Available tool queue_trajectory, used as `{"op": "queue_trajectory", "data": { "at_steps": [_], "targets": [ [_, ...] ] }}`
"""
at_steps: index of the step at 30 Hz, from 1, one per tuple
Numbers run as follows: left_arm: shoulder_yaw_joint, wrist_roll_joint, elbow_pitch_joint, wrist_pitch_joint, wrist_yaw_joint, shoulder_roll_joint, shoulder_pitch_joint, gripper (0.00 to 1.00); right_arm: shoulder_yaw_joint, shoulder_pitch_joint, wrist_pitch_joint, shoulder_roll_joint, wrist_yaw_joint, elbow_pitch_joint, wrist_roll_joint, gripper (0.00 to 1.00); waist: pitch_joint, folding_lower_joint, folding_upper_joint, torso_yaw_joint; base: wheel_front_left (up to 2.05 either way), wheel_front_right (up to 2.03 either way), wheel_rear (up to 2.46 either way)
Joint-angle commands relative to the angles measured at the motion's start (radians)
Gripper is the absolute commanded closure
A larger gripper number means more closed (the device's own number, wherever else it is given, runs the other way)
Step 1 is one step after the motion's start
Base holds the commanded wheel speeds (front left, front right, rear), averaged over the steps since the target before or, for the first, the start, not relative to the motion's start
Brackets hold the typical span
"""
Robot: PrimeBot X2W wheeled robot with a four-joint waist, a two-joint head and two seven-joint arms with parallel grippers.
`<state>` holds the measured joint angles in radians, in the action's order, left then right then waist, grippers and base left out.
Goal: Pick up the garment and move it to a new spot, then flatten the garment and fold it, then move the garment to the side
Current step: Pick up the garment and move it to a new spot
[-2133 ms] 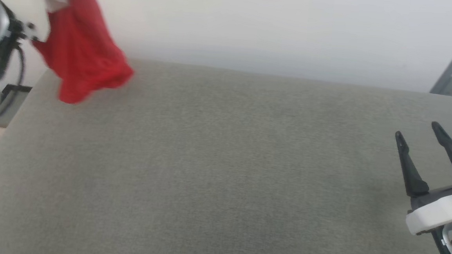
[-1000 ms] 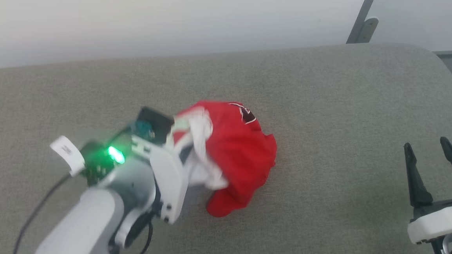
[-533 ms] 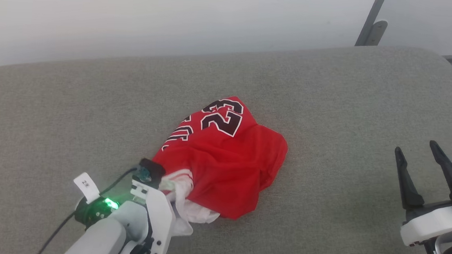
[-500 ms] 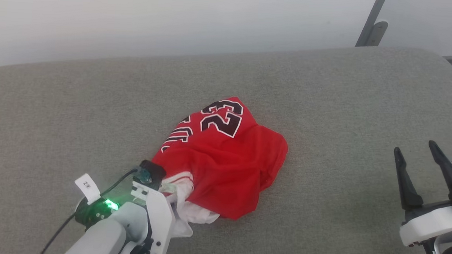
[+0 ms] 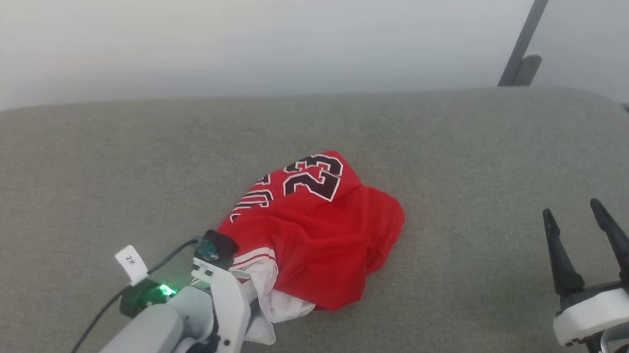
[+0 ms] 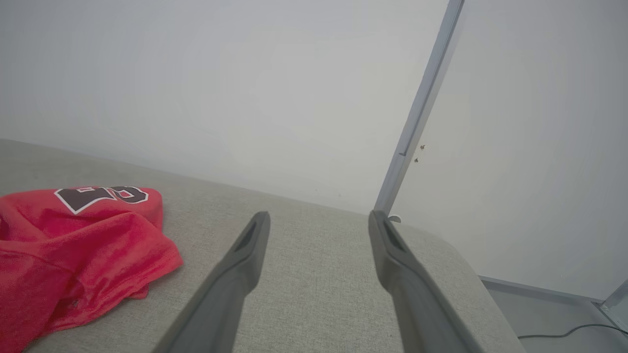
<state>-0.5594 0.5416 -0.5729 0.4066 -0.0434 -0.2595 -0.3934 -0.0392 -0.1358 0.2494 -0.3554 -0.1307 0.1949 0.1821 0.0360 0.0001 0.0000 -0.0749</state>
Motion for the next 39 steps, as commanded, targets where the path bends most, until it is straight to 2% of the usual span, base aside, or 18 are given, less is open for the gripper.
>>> {"op": "queue_trajectory", "data": {
  "at_steps": [1, 12, 18, 21, 30, 39],
  "targets": [
    [0.008, 0.005, -0.002, -0.003, -0.005, -0.016, 0.003, 0.00, -0.003, 0.010, 0.002, 0.004, 0.000, 0.001, -0.006, 0.00, -0.022, -0.0001, 0.0000, 0.009, 0.00, 0.00, 0.00],
    [0.110, 0.049, 0.154, -0.123, 0.016, -0.132, 0.082, 0.00, 0.017, 0.051, 0.003, 0.029, 0.000, 0.008, -0.022, 0.00, -0.103, -0.0001, 0.0000, 0.049, 0.00, 0.00, 0.00],
    [0.174, 0.073, 0.229, -0.189, 0.046, -0.190, 0.163, 0.00, 0.035, 0.069, 0.009, 0.032, 0.000, 0.023, -0.027, 0.00, -0.129, -0.0001, 0.0000, 0.069, 0.00, 0.00, 0.00],
    [0.197, 0.080, 0.253, -0.221, 0.059, -0.202, 0.193, 0.00, 0.045, 0.076, 0.009, 0.039, 0.000, 0.019, -0.031, 0.00, -0.136, -0.0001, 0.0000, 0.074, 0.00, 0.00, 0.00],
    [0.317, 0.111, 0.326, -0.409, 0.105, -0.255, 0.327, 0.00, 0.086, 0.111, 0.016, 0.060, 0.000, 0.014, -0.041, 0.00, -0.160, -0.0001, 0.0000, 0.092, 0.00, 0.00, 0.00],
    [0.395, 0.134, 0.344, -0.557, 0.103, -0.269, 0.444, 0.00, 0.104, 0.131, 0.016, 0.067, 0.000, 0.023, -0.041, 0.00, -0.174, -0.0001, 0.0000, 0.098, 0.00, 0.00, 0.00]
  ]
}}
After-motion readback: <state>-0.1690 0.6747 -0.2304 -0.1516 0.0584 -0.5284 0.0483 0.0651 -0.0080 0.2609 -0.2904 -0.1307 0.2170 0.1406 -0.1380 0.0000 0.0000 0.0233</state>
